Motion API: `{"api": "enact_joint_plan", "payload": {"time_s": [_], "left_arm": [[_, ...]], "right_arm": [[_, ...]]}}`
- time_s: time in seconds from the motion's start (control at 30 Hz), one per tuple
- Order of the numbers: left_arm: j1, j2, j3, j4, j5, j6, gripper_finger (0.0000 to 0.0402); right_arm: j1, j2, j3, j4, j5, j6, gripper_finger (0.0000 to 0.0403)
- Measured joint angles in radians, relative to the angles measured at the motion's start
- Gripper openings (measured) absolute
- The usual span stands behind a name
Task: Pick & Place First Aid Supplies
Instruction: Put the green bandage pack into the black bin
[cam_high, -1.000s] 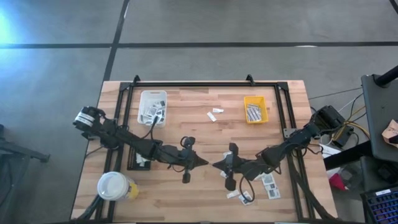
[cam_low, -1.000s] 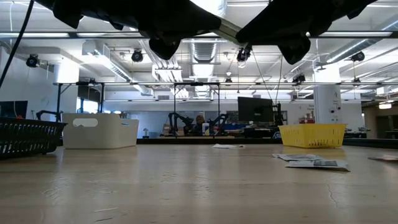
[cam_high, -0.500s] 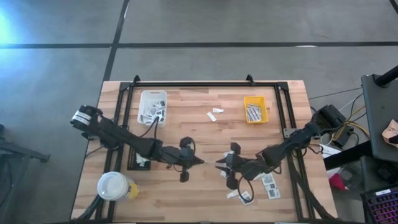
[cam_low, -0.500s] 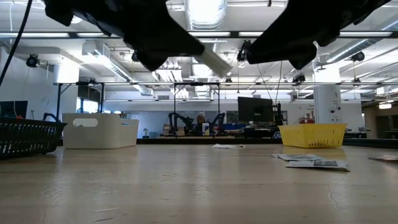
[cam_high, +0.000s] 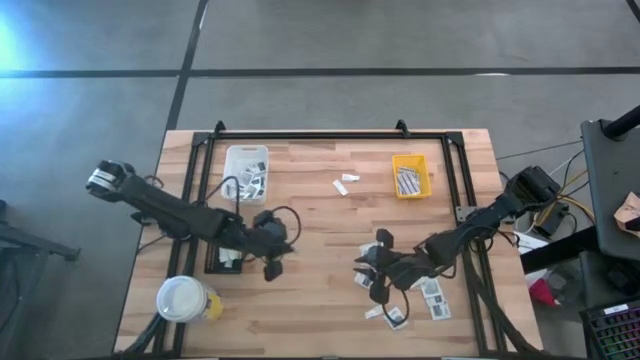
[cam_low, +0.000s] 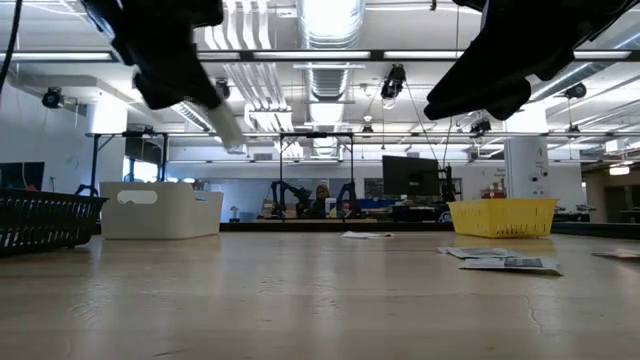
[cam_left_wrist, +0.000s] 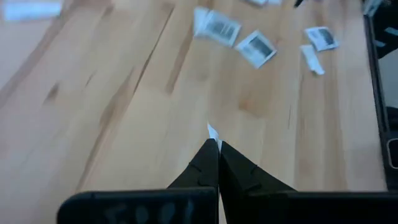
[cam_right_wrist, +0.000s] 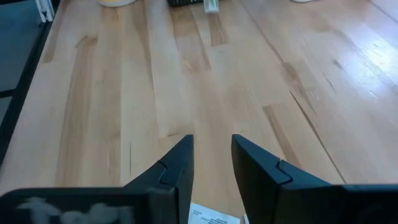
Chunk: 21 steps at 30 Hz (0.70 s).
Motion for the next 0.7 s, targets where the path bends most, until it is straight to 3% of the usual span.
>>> {"api": "enact_joint_plan", "payload": {"time_s": [0.4, 0.7], "left_arm": [[-0.008, -0.158, 0.0, -0.427, 0.121, -0.337, 0.0], [-0.008, -0.231, 0.008, -0.599, 0.272, -0.44, 0.0]], "right_arm": [[-0.001, 0.0, 0.0, -0.001, -0.001, 0.0, 0.0079], [-0.002, 0.0, 0.0, 0.0, -0.001, -0.001, 0.0084]]}}
